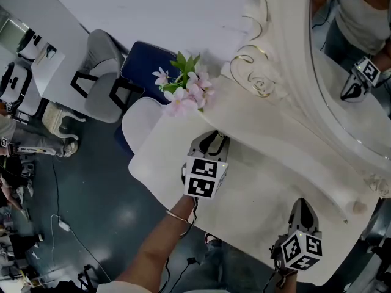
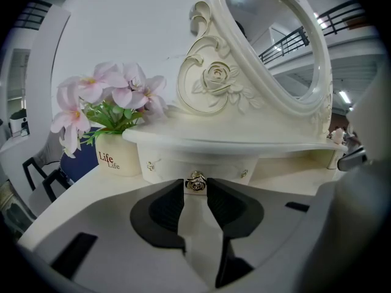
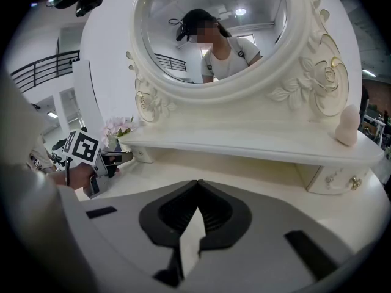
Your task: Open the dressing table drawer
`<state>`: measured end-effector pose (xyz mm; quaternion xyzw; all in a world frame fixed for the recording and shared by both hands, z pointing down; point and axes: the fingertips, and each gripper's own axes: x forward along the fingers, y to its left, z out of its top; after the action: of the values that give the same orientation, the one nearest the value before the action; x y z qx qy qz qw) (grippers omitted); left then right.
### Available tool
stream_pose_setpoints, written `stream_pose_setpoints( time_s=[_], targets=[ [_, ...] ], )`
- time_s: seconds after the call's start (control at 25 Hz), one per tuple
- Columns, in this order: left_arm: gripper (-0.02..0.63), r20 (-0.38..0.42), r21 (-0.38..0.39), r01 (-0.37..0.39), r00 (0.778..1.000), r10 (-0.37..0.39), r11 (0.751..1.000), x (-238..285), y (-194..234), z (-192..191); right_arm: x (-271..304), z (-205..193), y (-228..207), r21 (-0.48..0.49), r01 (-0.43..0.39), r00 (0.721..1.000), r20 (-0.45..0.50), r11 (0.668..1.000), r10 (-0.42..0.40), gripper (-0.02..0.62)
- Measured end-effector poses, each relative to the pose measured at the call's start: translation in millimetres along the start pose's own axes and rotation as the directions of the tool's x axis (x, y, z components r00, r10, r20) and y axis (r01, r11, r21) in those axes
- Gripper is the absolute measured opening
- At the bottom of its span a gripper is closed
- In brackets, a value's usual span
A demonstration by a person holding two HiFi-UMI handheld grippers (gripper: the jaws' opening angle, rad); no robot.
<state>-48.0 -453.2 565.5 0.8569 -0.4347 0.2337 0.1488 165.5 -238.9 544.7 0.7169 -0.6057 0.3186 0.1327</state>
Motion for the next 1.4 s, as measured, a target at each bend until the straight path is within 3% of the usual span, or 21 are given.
stream_pose_setpoints(
  time_s=[1.4],
  targets=[
    [0.107, -0.004, 0.016, 0.015, 1.0, -0.015, 1.0, -3.1, 0.3, -3.8, -7.6, -4.2, 5.5, -0.011, -0.011, 1.0, 0.005, 1.0, 0.011, 0.008]
  ],
)
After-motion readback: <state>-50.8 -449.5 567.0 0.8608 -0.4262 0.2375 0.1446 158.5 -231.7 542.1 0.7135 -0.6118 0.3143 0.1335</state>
